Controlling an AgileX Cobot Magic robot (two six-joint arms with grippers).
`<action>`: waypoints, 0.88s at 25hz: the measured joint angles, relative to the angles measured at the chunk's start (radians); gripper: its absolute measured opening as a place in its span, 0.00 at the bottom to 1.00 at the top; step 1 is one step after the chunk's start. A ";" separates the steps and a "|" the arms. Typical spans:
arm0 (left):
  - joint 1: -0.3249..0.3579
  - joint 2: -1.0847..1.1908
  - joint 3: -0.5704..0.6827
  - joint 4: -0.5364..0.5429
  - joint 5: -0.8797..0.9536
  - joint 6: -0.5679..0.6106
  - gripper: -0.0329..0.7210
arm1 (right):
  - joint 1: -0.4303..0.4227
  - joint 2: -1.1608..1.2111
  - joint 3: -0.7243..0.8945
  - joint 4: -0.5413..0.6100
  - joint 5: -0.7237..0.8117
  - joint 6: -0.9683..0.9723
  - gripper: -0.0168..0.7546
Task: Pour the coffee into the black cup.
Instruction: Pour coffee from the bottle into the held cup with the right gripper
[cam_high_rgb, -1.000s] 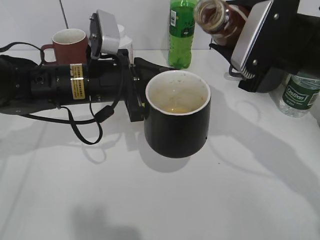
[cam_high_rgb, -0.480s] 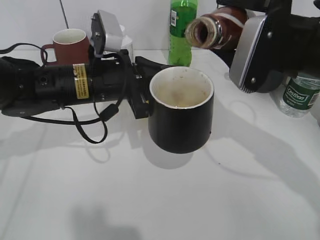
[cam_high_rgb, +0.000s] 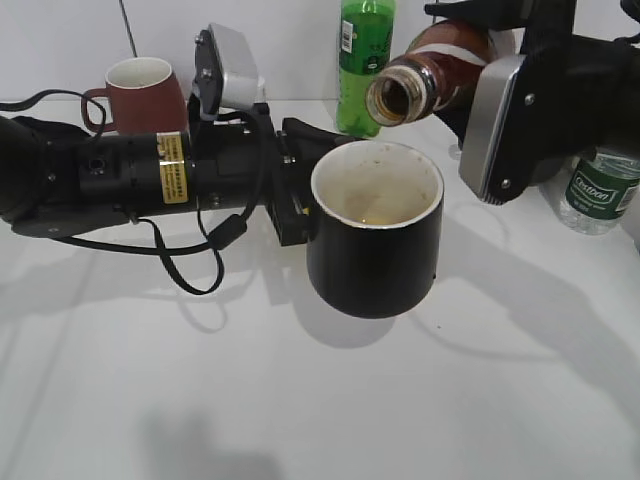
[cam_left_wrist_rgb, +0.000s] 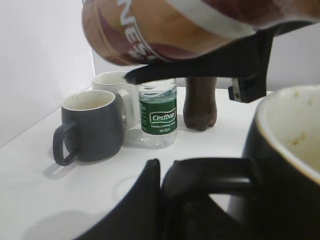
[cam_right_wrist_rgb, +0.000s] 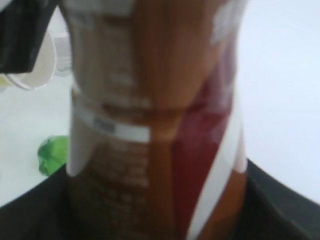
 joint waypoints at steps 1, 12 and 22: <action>0.000 0.000 0.000 0.001 -0.001 0.000 0.09 | 0.000 0.000 0.000 0.000 0.000 -0.012 0.71; 0.000 0.000 0.000 0.015 -0.019 0.000 0.09 | 0.000 0.005 -0.001 -0.001 0.013 -0.108 0.71; 0.000 0.000 0.000 0.017 -0.020 0.000 0.09 | 0.000 0.005 -0.001 0.003 0.015 -0.137 0.71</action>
